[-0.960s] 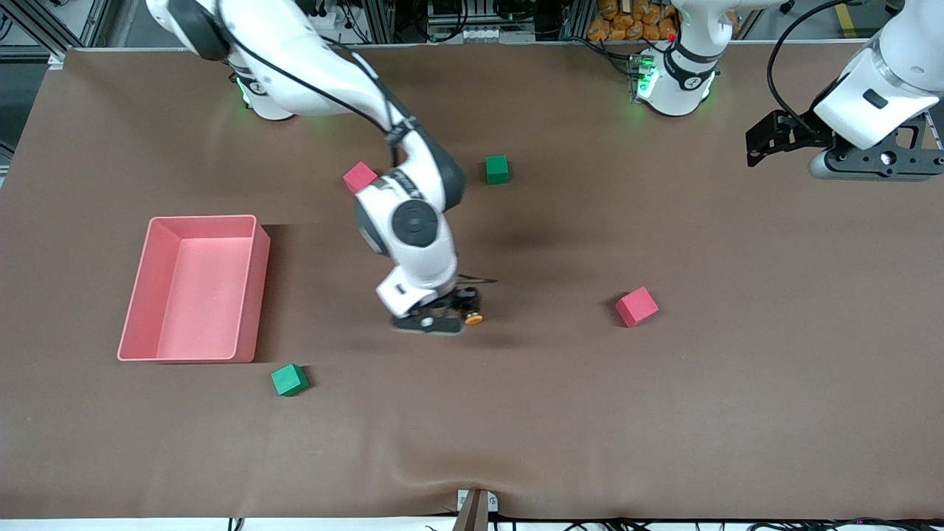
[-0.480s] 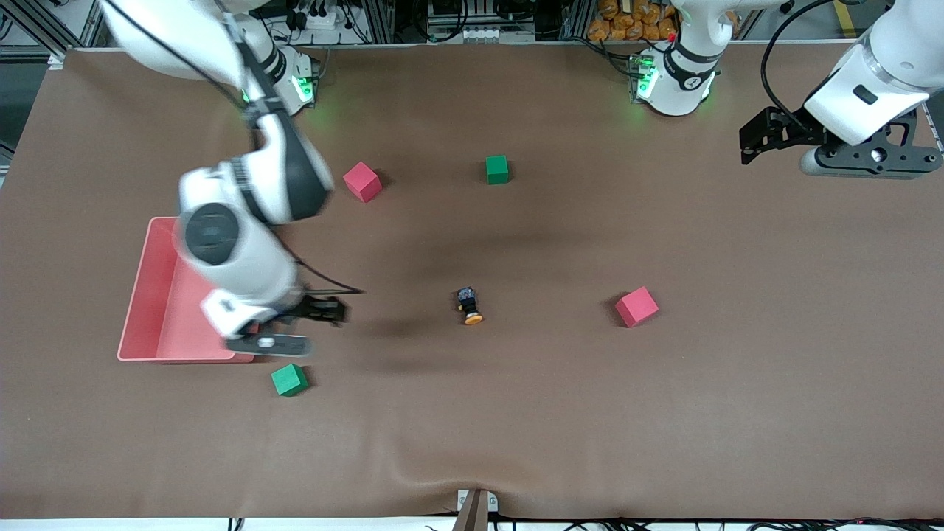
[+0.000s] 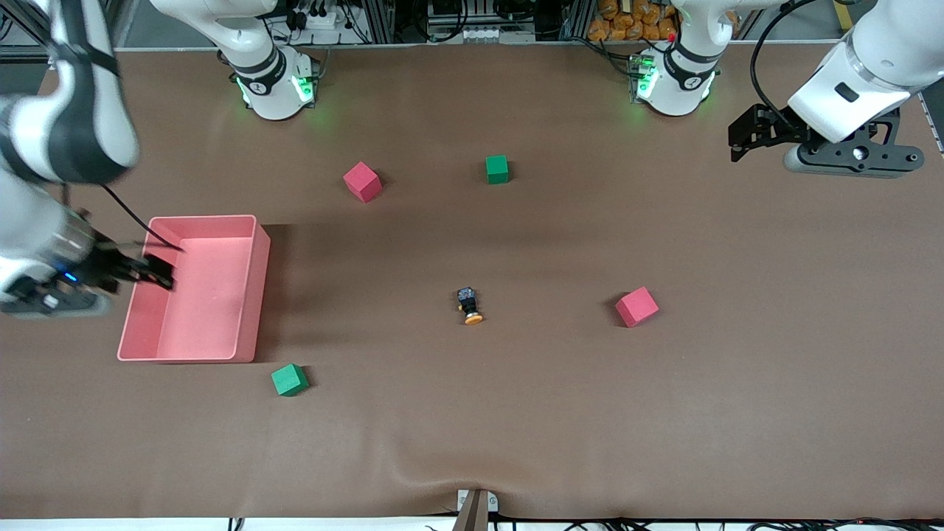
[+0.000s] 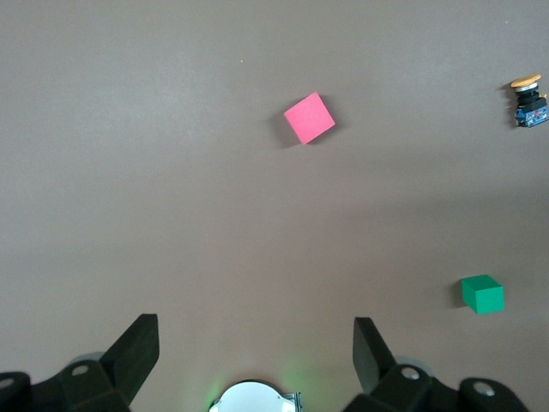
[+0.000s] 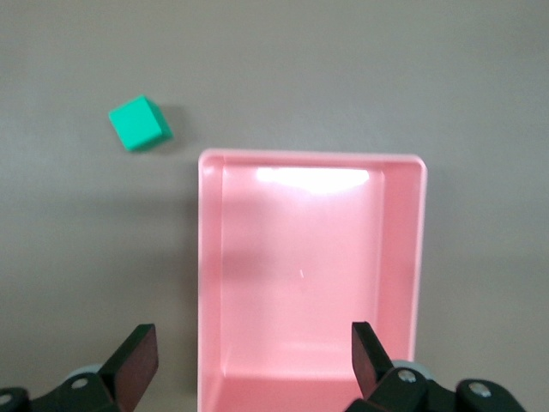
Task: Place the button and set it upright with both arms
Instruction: 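Release the button on the table and withdraw the right gripper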
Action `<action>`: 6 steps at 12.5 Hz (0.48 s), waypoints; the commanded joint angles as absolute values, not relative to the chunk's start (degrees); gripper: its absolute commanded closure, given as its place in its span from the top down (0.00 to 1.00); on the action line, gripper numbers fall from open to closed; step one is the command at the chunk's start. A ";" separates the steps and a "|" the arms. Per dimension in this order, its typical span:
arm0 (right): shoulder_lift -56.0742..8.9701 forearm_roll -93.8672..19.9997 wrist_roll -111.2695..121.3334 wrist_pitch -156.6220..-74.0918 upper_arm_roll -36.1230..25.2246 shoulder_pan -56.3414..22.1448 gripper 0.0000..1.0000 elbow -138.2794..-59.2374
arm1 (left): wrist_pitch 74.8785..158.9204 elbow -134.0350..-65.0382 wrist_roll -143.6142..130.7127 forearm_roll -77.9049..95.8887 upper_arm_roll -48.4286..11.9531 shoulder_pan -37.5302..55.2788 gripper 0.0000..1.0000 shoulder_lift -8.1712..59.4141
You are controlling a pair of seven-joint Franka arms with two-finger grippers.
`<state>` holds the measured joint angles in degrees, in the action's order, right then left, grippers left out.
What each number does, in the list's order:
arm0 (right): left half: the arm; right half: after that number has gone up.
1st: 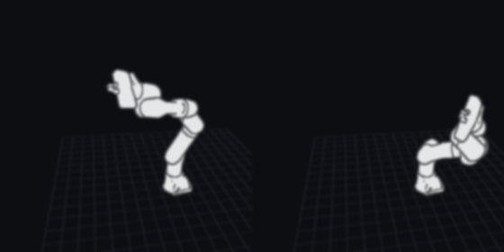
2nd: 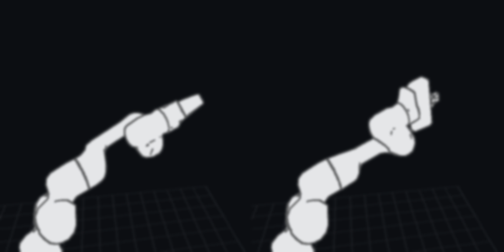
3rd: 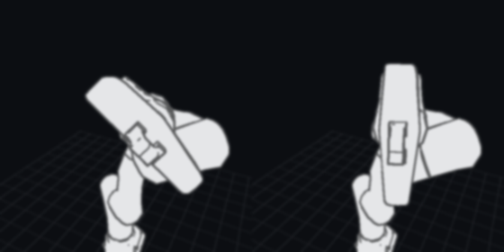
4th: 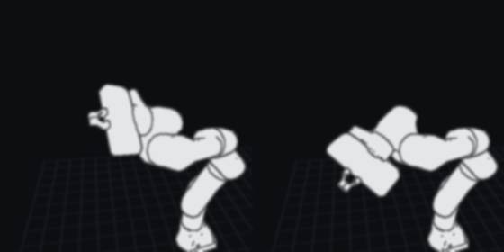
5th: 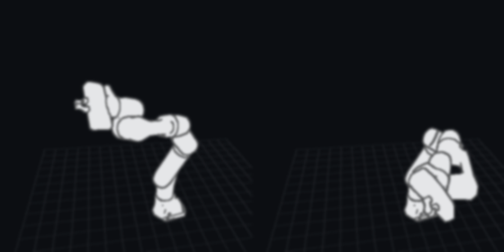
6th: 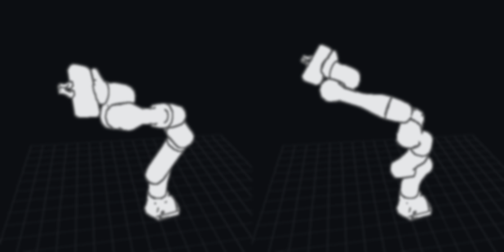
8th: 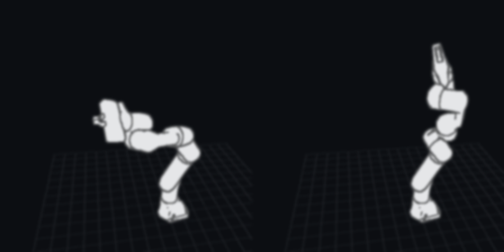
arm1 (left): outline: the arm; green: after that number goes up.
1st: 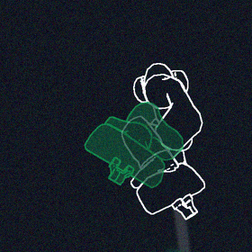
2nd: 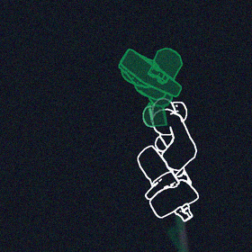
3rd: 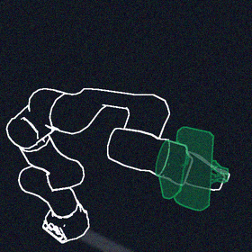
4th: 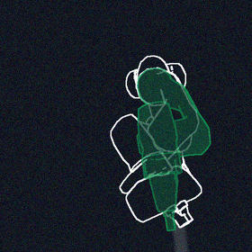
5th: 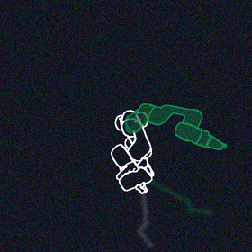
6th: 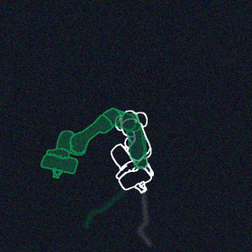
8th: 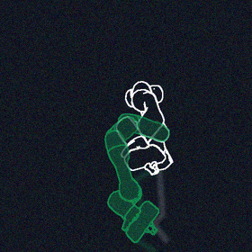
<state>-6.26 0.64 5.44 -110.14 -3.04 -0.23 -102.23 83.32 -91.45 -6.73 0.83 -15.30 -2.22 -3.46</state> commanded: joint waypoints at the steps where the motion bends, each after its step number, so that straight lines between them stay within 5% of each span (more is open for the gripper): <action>1: -0.89 0.44 5.27 -106.98 -1.32 -0.88 1.00 -104.95 | 82.62 -90.97 -6.77 0.00 -15.73 -2.37 1.00 -3.25; 6: -0.70 0.44 4.31 -93.36 -1.32 -0.97 1.00 -95.46 | 82.71 -90.97 -6.94 0.00 -15.82 -2.20 1.00 -2.55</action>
